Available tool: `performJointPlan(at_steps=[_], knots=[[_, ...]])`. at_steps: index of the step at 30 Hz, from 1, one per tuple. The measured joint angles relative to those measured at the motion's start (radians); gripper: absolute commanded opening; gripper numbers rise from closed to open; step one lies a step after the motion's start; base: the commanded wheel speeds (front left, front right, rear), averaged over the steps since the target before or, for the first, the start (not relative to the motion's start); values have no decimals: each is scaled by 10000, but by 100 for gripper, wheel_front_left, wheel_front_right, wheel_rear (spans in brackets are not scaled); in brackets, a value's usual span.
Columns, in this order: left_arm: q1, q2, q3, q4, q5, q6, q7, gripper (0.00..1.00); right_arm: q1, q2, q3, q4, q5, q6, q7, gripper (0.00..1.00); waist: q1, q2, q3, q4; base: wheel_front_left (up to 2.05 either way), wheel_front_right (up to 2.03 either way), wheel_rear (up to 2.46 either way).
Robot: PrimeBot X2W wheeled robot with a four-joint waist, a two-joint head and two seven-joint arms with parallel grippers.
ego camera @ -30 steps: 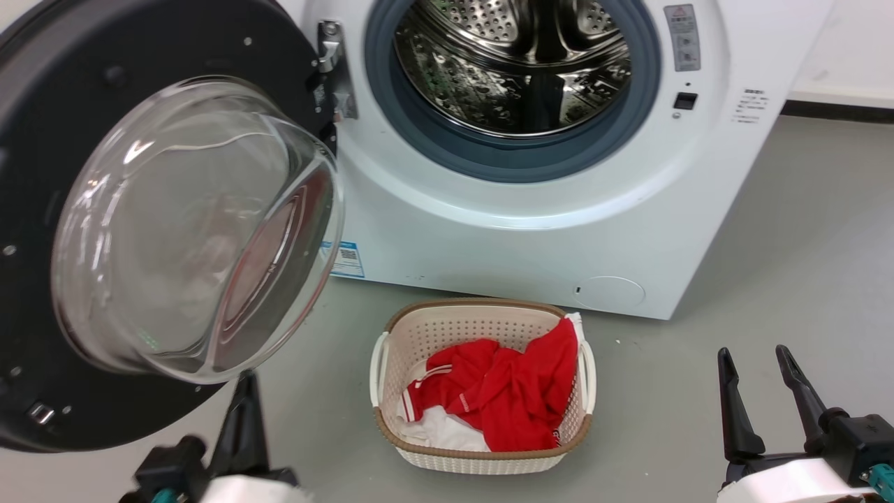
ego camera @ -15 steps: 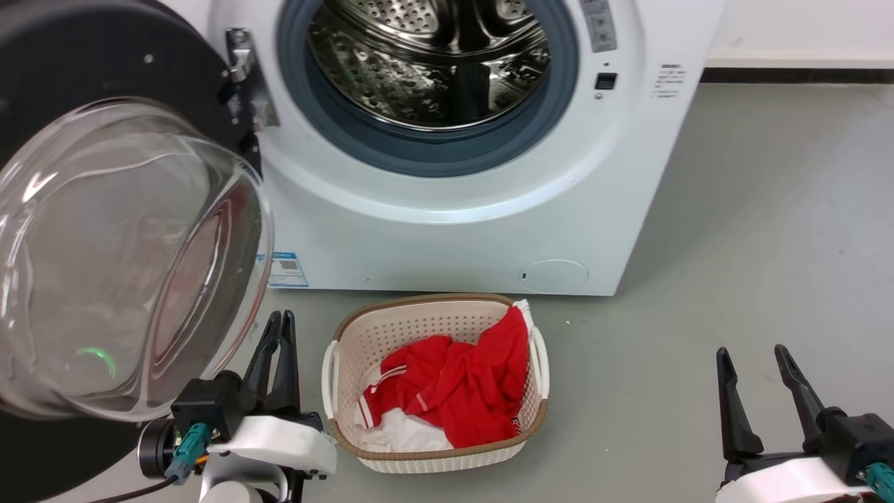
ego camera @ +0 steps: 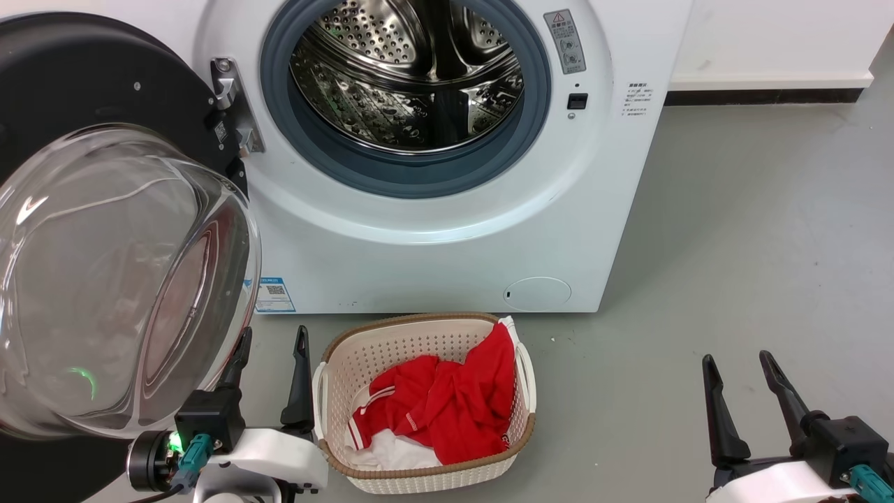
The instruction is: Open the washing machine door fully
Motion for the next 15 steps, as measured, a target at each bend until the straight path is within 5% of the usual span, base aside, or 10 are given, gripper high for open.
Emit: performJointPlan(at_steps=[15], knots=[[107, -12, -10, -54, -42, 0, 0, 100, 33, 0, 54, -42, -58, 0, 23, 100, 0, 0, -108, 154, 0, 0, 0]])
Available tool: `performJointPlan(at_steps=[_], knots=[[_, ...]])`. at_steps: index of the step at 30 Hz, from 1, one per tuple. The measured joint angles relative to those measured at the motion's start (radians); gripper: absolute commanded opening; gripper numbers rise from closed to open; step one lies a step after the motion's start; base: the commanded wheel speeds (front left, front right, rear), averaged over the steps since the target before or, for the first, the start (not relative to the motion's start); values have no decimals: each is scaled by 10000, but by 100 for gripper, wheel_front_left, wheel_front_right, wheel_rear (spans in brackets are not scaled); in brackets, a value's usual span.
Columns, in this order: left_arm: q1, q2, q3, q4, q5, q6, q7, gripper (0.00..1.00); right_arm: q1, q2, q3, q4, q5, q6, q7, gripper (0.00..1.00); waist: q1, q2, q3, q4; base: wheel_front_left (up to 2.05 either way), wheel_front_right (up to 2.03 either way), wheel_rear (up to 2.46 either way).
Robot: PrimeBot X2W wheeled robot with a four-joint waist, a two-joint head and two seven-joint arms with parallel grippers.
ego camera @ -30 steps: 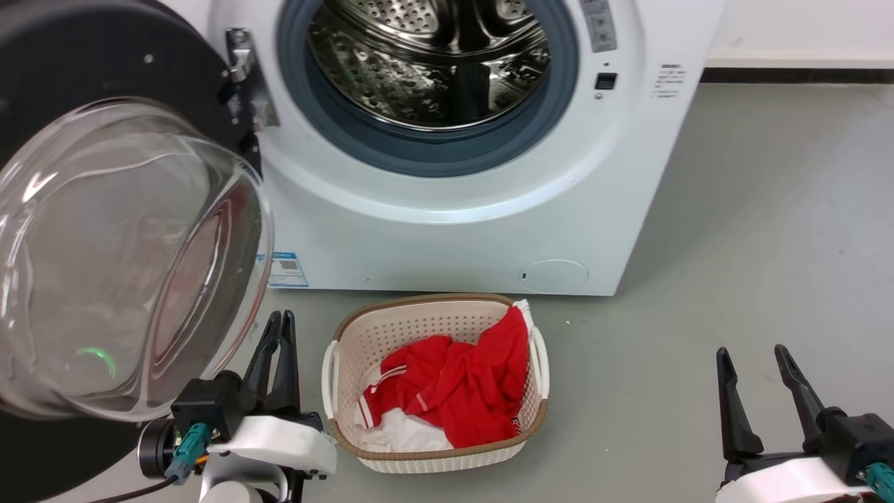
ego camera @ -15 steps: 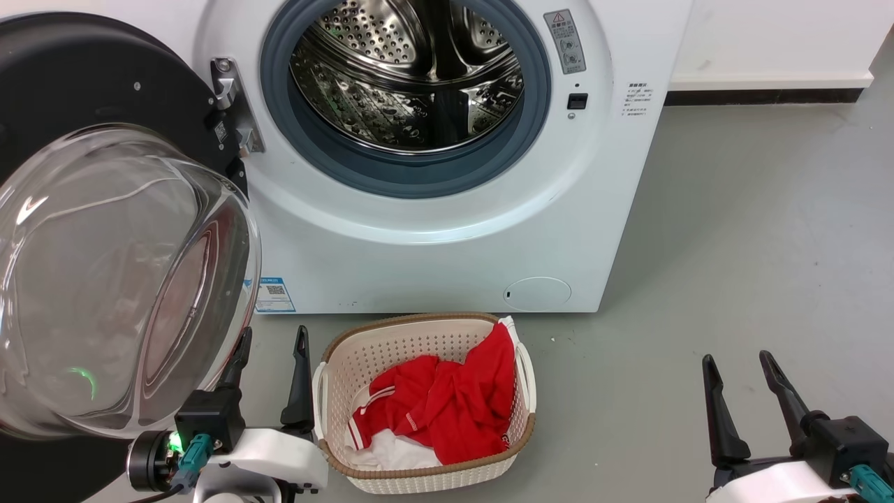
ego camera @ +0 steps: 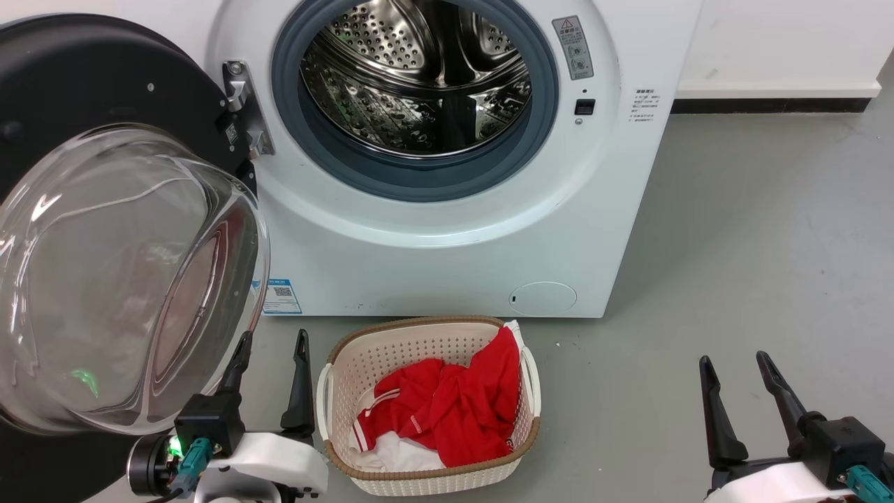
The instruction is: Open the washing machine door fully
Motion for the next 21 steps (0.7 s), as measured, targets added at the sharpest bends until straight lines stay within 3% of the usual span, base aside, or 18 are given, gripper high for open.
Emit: performJointPlan(at_steps=[12, 13, 17, 21], knots=[[23, 36, 0, -42, 42, 15, 0, 100, 0, 0, 12, 35, 12, 0, 2, 100, 0, 0, -10, -74, 0, 0, 0], [30, 29, 2, -2, 38, 8, 2, 0, 3, 0, 19, 84, 19, 0, 0, 0, 0, 0, -9, -77, 0, 0, 0], [285, -35, 4, 372, 12, 2, 81, 0, 95, 2, 42, 445, 86, 0, 8, 0, 0, 0, -8, -81, 0, 0, 0], [319, -48, 117, 499, -700, -59, 347, 0, 147, -2, 67, 546, 882, 0, 98, 0, 1, 0, -3, -89, 0, 0, 0]])
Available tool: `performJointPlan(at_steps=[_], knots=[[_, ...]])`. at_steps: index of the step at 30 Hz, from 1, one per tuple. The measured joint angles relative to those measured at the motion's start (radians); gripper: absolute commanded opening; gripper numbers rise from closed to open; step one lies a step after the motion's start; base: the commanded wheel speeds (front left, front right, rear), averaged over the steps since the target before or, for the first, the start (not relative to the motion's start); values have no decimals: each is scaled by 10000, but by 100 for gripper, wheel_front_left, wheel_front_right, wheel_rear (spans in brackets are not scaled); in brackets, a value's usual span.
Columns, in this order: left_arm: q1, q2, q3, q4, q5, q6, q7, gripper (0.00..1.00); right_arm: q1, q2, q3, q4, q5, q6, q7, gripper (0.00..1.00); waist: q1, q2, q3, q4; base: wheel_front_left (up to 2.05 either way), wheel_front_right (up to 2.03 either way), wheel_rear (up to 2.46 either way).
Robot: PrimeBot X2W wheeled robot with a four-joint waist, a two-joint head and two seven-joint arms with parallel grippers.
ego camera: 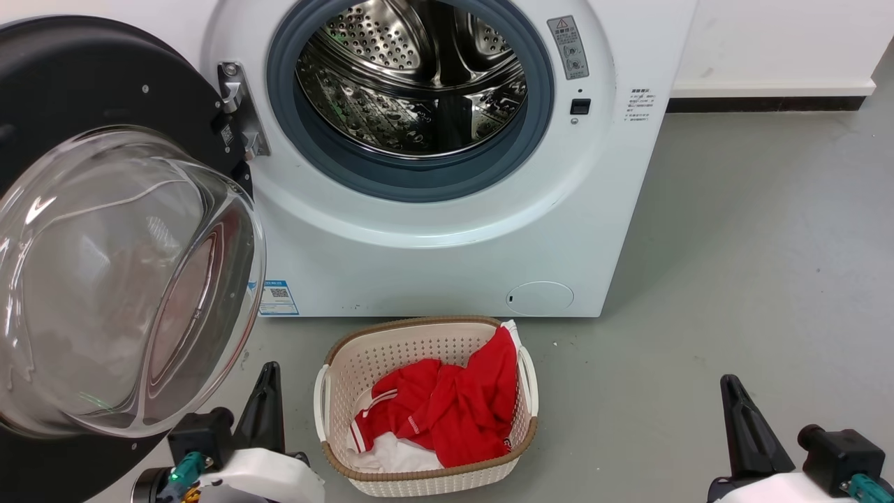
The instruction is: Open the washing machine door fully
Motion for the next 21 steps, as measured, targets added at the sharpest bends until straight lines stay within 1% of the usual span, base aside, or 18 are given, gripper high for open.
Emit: performJointPlan(at_steps=[8, 21], knots=[[-12, -23, 176, -13, -1538, -115, 347, 0, -200, -61, 10, 211, 1724, 0, 221, 0, 0, 0, 9, -17, 0, 0, 0], [-108, -86, 397, -42, -3737, -309, 861, 0, -532, -142, 10, 489, 4153, 0, 525, 0, 0, 0, 24, -45, 0, 0, 0]])
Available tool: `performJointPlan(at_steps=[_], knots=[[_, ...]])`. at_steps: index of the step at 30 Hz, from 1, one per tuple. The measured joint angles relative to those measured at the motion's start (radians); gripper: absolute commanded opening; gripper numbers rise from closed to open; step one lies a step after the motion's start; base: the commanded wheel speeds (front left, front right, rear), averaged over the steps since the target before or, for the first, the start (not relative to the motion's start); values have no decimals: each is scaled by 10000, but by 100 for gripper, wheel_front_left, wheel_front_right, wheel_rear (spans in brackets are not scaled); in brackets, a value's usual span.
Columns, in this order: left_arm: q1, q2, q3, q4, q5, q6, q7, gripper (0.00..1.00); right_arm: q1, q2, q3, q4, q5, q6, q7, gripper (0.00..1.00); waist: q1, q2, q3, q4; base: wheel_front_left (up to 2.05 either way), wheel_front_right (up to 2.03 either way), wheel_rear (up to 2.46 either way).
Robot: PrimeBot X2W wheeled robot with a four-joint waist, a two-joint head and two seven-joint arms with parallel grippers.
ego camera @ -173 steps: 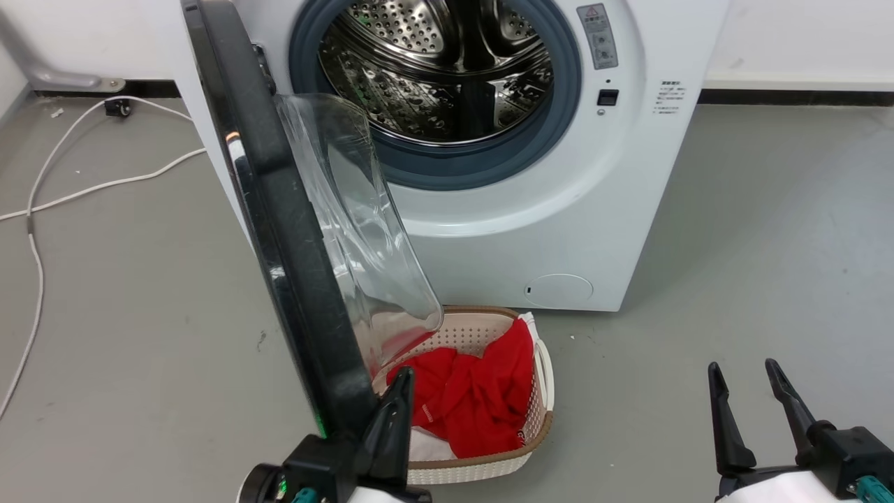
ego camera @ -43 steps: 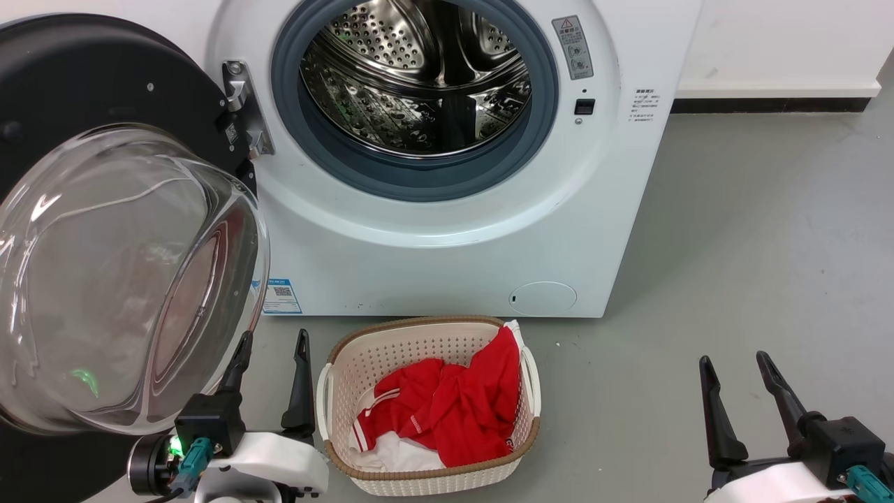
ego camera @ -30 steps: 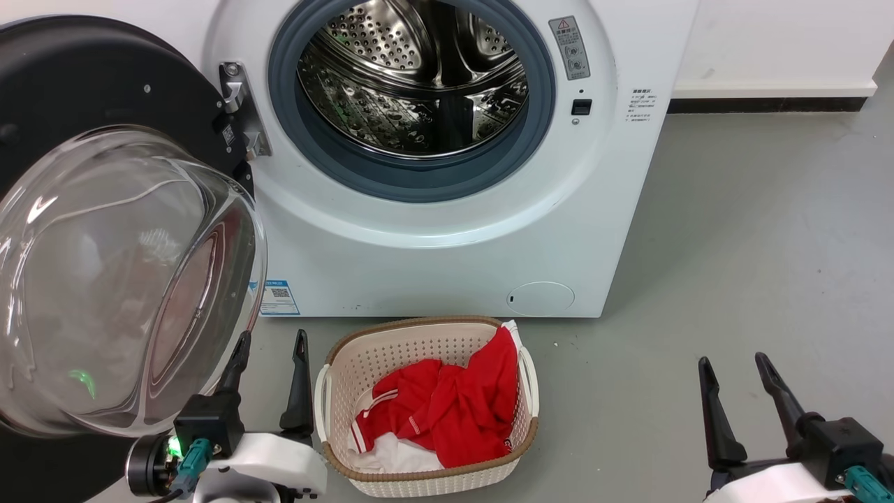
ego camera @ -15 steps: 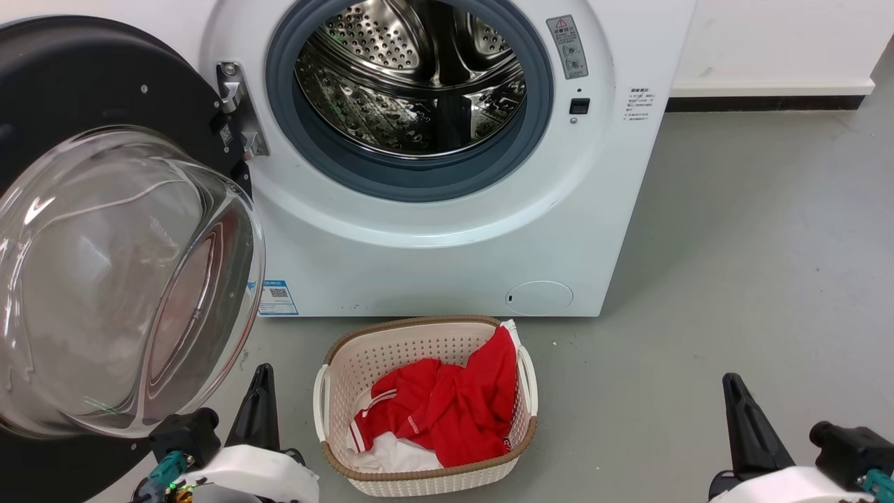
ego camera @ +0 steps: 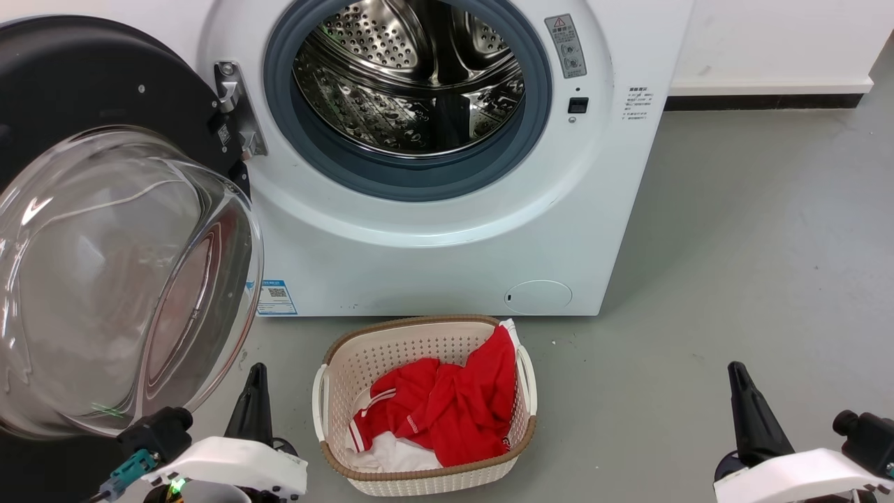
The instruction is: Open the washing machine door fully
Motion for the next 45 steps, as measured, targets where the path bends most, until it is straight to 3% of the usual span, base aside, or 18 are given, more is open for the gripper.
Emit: performJointPlan(at_steps=[22, 45], knots=[[-151, -69, 382, -21, -3051, -257, 782, 0, -487, -86, -71, 382, 3310, -2, 533, 0, 0, 0, 25, -45, 0, 0, 0], [-337, -113, 698, -29, -5613, -512, 1434, 0, -917, -117, -215, 713, 6021, -2, 1041, 0, 0, 0, 51, -93, 0, 0, 0]])
